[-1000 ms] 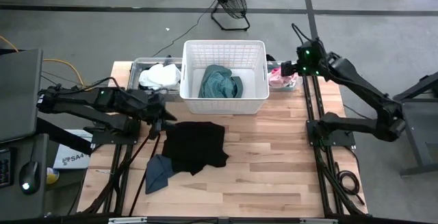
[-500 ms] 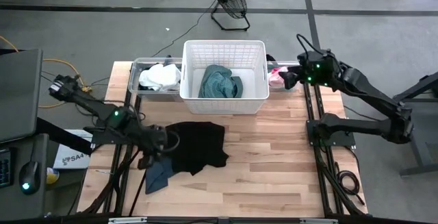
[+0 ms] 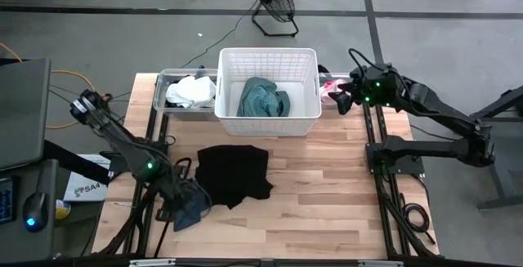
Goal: Pick & Place Cloths
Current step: Put the blue sock into the right transparent bin
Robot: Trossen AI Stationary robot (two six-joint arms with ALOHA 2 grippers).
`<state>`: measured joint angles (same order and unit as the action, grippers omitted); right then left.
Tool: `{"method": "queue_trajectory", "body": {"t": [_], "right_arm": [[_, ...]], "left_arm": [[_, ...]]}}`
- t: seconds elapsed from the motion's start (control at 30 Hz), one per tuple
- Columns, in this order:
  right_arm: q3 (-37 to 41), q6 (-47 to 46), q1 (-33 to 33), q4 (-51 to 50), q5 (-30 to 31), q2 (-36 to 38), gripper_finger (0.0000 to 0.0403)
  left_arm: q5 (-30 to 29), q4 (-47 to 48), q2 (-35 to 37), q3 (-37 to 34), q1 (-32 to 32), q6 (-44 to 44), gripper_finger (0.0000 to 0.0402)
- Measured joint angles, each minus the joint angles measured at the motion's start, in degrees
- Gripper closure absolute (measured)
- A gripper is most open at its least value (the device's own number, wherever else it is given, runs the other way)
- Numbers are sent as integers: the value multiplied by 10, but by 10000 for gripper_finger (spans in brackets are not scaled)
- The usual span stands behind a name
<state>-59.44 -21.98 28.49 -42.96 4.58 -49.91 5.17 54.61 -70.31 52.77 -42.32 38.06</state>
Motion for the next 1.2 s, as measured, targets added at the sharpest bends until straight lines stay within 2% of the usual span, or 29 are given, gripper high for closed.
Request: {"method": "queue_trajectory", "body": {"t": [0.37, 0.67, 0.9, 1.07, 1.2], "right_arm": [[0, -1, -20, 4, 0, 0, 156], [0, -7, -20, 3, 0, 0, 156], [0, -7, -20, 3, -2, 0, 156], [0, -7, -20, 4, -2, 0, 156], [0, -7, -20, 4, -2, 0, 156]], "left_arm": [[-21, -11, -127, 0, -27, -41, 220], [-24, -34, -175, -8, -27, -115, 220], [8, -131, -175, -80, -27, -80, 226], [14, -143, -175, -98, -27, -68, 280], [18, -146, -175, -99, -27, -66, 368]]}}
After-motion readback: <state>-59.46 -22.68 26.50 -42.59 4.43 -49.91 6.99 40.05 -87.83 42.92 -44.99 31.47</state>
